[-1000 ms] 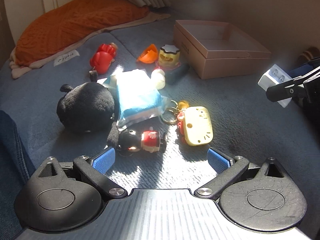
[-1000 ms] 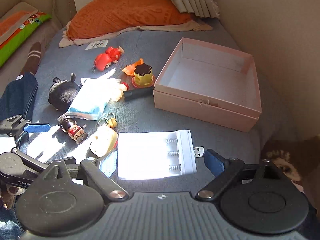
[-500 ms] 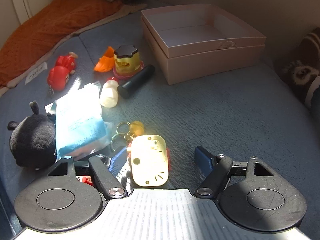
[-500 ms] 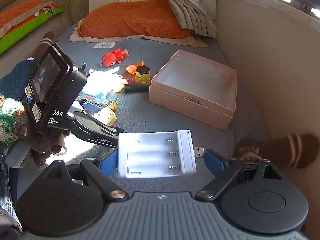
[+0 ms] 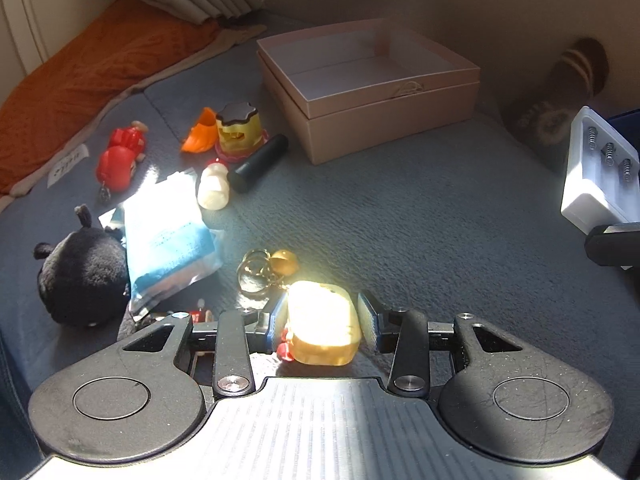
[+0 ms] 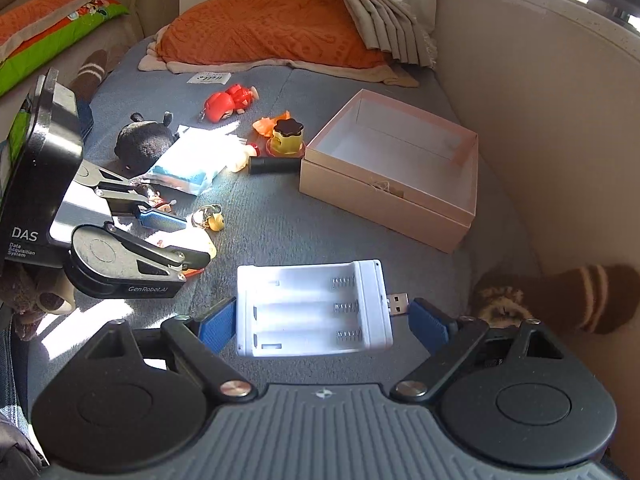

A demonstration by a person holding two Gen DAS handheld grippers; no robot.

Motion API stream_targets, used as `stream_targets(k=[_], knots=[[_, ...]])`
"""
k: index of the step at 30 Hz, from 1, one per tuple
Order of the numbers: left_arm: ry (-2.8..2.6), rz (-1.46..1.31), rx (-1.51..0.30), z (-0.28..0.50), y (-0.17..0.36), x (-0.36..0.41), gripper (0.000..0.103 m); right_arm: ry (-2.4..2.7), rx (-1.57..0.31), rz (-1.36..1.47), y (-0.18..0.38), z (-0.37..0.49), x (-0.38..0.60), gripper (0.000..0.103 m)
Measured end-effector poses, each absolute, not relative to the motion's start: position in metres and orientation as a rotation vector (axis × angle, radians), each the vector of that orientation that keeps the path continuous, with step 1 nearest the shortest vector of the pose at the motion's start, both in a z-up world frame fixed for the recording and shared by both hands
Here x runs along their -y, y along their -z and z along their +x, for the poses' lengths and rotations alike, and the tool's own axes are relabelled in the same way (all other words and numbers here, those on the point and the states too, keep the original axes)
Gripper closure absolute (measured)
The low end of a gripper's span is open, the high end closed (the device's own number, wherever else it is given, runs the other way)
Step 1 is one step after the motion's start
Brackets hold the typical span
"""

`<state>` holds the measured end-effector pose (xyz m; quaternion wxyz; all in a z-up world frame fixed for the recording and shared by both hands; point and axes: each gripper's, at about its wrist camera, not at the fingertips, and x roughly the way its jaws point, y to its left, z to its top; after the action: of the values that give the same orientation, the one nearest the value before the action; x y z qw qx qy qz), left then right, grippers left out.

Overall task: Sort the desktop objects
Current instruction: 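Grasp the yellow clock keychain with the left tool while the right tool holds the charger, then lower the keychain and charger into the pink box and open both tools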

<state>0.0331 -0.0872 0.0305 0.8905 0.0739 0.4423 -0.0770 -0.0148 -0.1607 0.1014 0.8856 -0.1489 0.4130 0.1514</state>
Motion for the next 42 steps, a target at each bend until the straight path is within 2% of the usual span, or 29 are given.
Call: stream_targets(k=[2,4,6,9,11,14,16,18,23,26,31,34,35,36,41,42], knots=[[0.193,0.148,-0.913,0.023,-0.031,0.089,0.064,-0.318,-0.861,-0.308,-0.101,-0.015,0.160,0.012],[0.195,0.164,-0.924,0.018,-0.027,0.096,0.060,-0.314,-0.868,-0.310,-0.100,-0.014,0.159,0.012],[0.141,0.205,-0.934,0.020,-0.019,0.101,0.035,-0.309,-0.873,-0.317,-0.098,-0.013,0.159,0.012],[0.095,0.247,-0.951,0.027,-0.008,0.103,0.024,-0.310,-0.872,-0.319,-0.098,-0.014,0.159,0.012],[0.107,0.258,-0.982,0.031,-0.002,0.102,0.020,-0.315,-0.872,-0.314,-0.098,-0.014,0.160,0.012],[0.114,0.246,-0.995,0.032,0.001,0.100,0.021,-0.317,-0.871,-0.313,-0.099,-0.014,0.160,0.012],[0.127,0.230,-1.001,0.033,0.001,0.100,0.031,-0.316,-0.873,-0.310,-0.099,-0.014,0.160,0.012],[0.138,0.245,-0.991,0.032,-0.002,0.104,0.051,-0.317,-0.870,-0.304,-0.101,-0.013,0.161,0.012],[0.193,0.294,-0.935,0.025,-0.019,0.117,0.052,-0.302,-0.843,-0.307,-0.117,-0.014,0.167,0.012],[0.264,0.256,-0.865,0.025,-0.054,0.121,0.052,-0.311,-0.797,-0.328,-0.134,-0.013,0.176,0.012],[0.309,0.236,-0.635,0.074,-0.127,0.138,0.051,-0.266,-0.727,-0.432,-0.143,0.002,0.187,0.012],[0.301,0.241,-0.526,0.118,-0.149,0.153,0.050,-0.224,-0.748,-0.417,-0.135,0.021,0.196,0.012],[0.299,0.240,-0.504,0.131,-0.152,0.156,0.038,-0.215,-0.764,-0.407,-0.132,0.027,0.197,0.012],[0.288,0.231,-0.500,0.146,-0.156,0.157,0.022,-0.211,-0.771,-0.407,-0.129,0.030,0.197,0.012],[0.261,0.155,-0.549,0.145,-0.153,0.139,0.008,-0.192,-0.746,-0.484,-0.117,0.048,0.191,0.012],[0.257,0.147,-0.572,0.138,-0.147,0.134,0.008,-0.189,-0.738,-0.493,-0.116,0.055,0.189,0.012]])
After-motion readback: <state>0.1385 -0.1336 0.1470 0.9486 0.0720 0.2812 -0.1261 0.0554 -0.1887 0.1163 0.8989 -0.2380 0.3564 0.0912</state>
